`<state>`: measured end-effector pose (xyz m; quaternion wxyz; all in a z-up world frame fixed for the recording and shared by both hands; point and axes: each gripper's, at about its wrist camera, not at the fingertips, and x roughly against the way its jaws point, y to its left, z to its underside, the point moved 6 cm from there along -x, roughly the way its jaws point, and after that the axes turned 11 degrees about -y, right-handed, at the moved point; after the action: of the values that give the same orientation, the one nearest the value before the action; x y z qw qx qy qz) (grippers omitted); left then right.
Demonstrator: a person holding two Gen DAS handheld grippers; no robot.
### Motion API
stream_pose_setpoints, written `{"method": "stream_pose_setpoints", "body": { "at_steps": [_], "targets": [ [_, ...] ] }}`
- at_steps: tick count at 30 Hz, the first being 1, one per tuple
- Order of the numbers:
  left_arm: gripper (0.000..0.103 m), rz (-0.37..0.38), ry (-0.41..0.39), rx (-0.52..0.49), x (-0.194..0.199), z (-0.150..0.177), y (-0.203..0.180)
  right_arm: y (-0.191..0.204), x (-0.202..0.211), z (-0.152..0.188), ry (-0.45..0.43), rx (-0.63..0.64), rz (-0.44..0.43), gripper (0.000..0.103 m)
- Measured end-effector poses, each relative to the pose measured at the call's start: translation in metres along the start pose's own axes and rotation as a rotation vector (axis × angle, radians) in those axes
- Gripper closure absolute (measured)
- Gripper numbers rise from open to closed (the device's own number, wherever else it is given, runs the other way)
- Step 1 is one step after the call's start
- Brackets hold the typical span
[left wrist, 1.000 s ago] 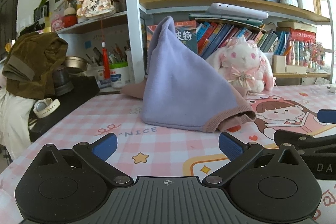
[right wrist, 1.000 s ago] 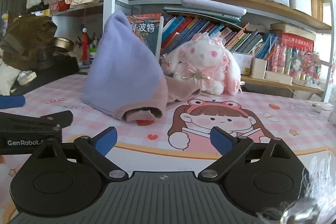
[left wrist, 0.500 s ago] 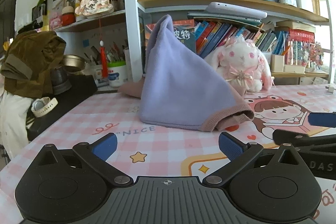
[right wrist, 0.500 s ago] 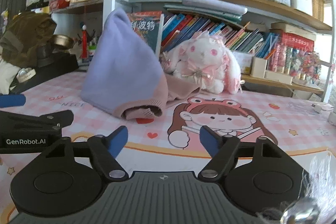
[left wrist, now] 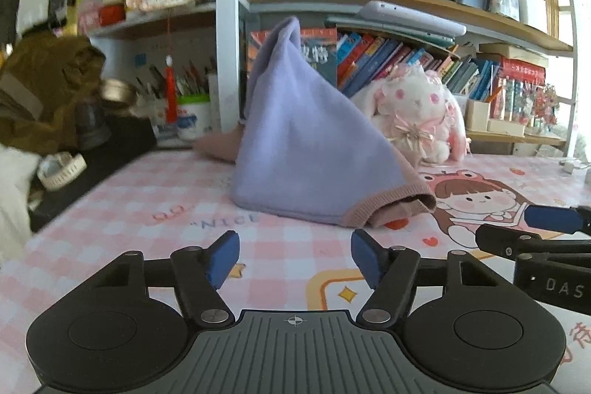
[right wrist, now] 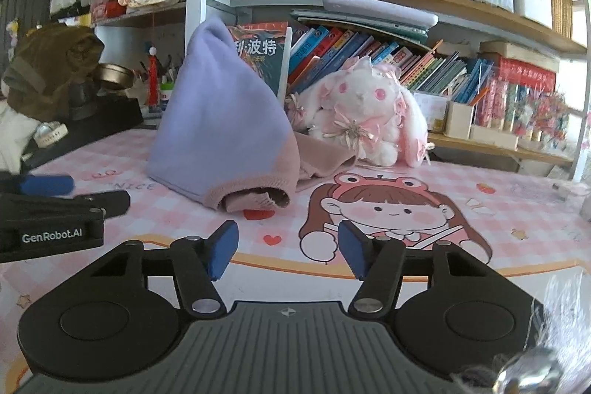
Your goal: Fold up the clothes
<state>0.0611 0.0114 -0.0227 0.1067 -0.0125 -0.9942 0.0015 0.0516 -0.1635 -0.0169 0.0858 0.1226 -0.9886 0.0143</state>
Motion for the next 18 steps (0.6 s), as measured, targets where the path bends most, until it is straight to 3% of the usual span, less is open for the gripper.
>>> {"method": "stream_pose_setpoints", "body": {
  "at_steps": [6, 15, 18],
  "targets": [
    [0.034, -0.001, 0.019, -0.023, -0.013, -0.004, 0.008, -0.014, -0.007, 0.002, 0.033, -0.085, -0.026, 0.044],
    [0.024, 0.020, 0.020, -0.128, -0.061, -0.024, 0.001, -0.015, -0.011, 0.002, 0.038, -0.042, -0.028, 0.039],
    [0.024, 0.079, 0.059, -0.151, -0.079, -0.026, -0.015, -0.013, -0.011, 0.001, 0.033, -0.023, -0.027, 0.036]
  ]
}}
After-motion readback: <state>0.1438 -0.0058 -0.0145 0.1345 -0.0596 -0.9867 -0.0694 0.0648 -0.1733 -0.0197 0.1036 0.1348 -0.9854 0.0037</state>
